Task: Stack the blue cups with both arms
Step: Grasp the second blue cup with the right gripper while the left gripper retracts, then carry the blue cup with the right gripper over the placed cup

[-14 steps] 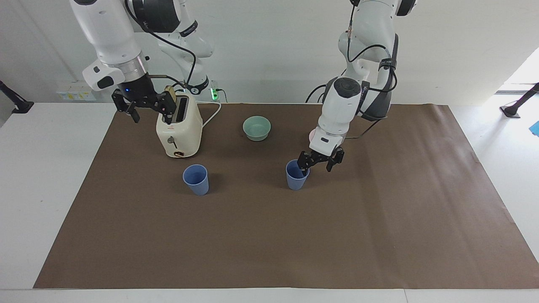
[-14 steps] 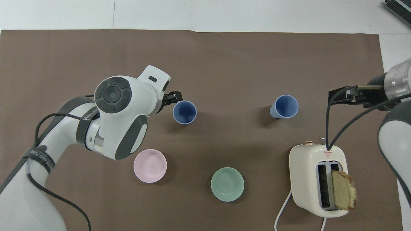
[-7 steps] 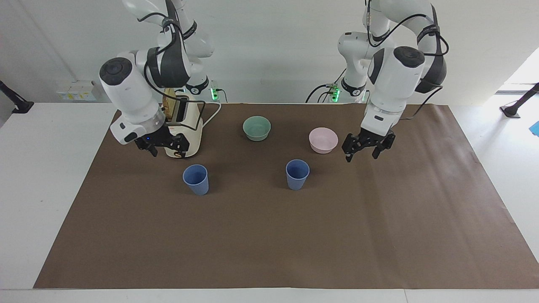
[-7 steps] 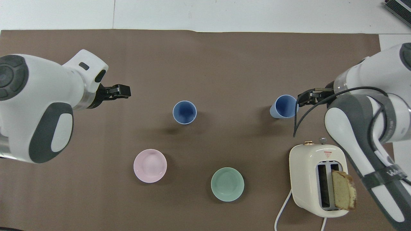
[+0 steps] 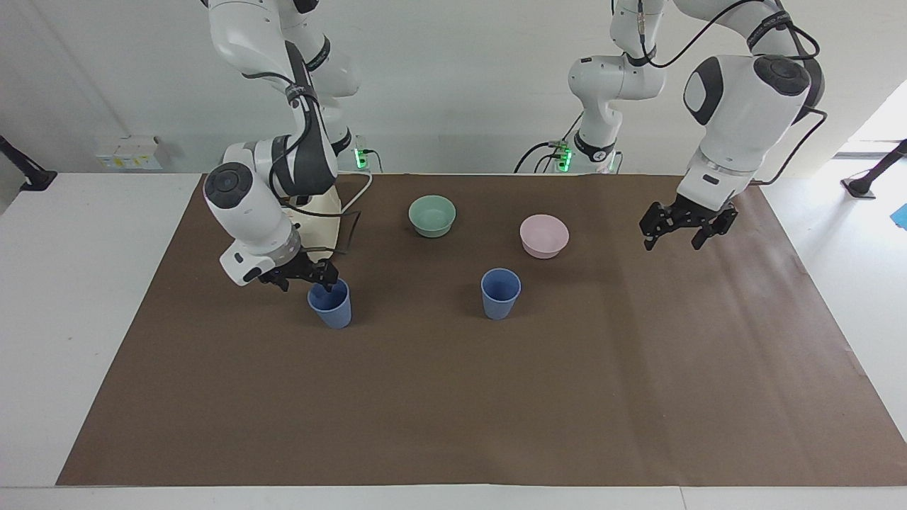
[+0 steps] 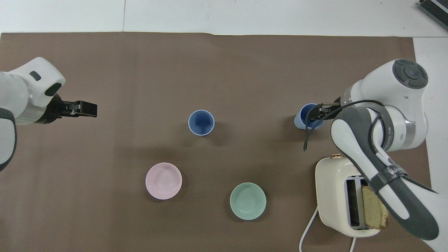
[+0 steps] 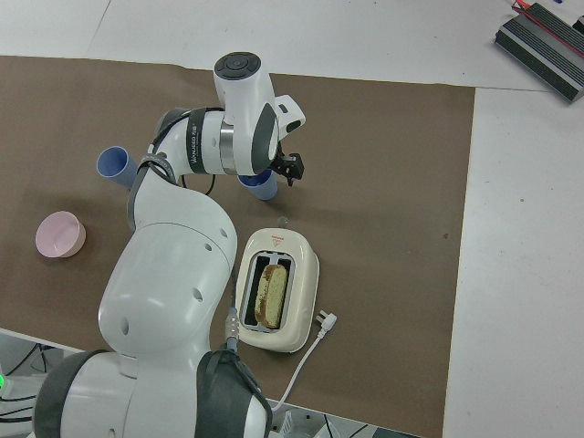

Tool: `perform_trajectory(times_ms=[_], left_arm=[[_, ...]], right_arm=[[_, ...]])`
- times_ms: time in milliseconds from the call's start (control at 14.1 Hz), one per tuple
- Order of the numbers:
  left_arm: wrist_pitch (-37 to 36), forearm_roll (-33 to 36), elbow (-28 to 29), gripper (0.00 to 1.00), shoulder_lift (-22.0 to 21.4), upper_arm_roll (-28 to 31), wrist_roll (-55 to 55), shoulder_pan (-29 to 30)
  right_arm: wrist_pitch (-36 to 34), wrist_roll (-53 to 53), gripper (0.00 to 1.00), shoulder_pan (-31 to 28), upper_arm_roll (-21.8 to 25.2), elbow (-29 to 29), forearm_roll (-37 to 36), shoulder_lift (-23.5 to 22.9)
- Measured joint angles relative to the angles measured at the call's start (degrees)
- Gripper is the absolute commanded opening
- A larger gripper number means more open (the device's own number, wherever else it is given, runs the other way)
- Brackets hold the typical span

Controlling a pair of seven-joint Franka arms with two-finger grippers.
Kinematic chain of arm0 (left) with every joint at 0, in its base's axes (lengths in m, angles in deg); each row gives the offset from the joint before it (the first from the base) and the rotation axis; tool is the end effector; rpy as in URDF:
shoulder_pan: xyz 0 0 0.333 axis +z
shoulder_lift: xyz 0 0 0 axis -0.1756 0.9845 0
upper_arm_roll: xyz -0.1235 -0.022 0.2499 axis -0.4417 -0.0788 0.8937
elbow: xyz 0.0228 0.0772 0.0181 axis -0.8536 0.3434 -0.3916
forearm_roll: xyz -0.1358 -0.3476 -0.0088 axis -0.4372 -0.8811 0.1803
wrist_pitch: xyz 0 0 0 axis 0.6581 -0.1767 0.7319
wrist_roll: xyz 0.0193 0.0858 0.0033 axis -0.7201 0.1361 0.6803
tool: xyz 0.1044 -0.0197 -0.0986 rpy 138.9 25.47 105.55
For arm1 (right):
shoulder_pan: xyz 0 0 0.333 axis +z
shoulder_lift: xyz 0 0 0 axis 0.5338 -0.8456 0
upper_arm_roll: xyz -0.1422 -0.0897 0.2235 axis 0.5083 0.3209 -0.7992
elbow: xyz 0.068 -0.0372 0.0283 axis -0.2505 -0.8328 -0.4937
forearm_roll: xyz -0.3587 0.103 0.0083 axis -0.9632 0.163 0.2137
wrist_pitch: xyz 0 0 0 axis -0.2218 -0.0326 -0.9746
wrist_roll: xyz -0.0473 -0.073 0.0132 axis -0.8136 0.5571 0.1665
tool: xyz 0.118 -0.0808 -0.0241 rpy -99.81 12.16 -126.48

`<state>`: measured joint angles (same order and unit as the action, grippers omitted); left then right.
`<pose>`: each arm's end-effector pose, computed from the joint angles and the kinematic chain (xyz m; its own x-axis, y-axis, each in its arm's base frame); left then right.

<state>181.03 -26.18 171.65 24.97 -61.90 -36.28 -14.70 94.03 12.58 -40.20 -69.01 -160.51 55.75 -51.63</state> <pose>0.5434 -0.0572 0.4627 0.9960 -0.0447 0.0775 -0.0471 -0.9985 0.0294 0.5765 0.0565 0.3089 0.9960 -0.0504 -0.0732 -0.0543 -0.9972 -0.0512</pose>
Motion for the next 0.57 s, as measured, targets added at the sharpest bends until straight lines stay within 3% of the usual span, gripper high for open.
perform_trajectory(times_ms=[71,142,213,284,569], left_arm=[[-1.3,0.0,-0.5,1.00,-0.5,0.0,-1.0,0.6],[-3.2,0.0,-1.7,1.00,-0.9,0.0,-1.5,1.0],[-5.2,0.0,-3.2,1.00,-1.2,0.0,-1.6,1.1],[-7.6,0.0,-5.1,1.00,-1.5,-0.1,-1.6,1.1],[-16.2,0.0,-12.7,1.00,-2.1,-0.1,-1.6,1.1]], right_arm=[[1.3,0.0,0.72,0.2,0.0,-0.6,0.0,-0.3],[2.1,0.0,0.37,0.2,0.0,-1.1,0.0,-0.6],[2.4,0.0,0.12,0.2,0.0,-1.3,0.0,-0.9],[2.5,0.0,0.00,0.2,0.0,-1.3,0.0,-1.0],[2.5,0.0,0.00,0.2,0.0,-1.2,0.0,-1.0]])
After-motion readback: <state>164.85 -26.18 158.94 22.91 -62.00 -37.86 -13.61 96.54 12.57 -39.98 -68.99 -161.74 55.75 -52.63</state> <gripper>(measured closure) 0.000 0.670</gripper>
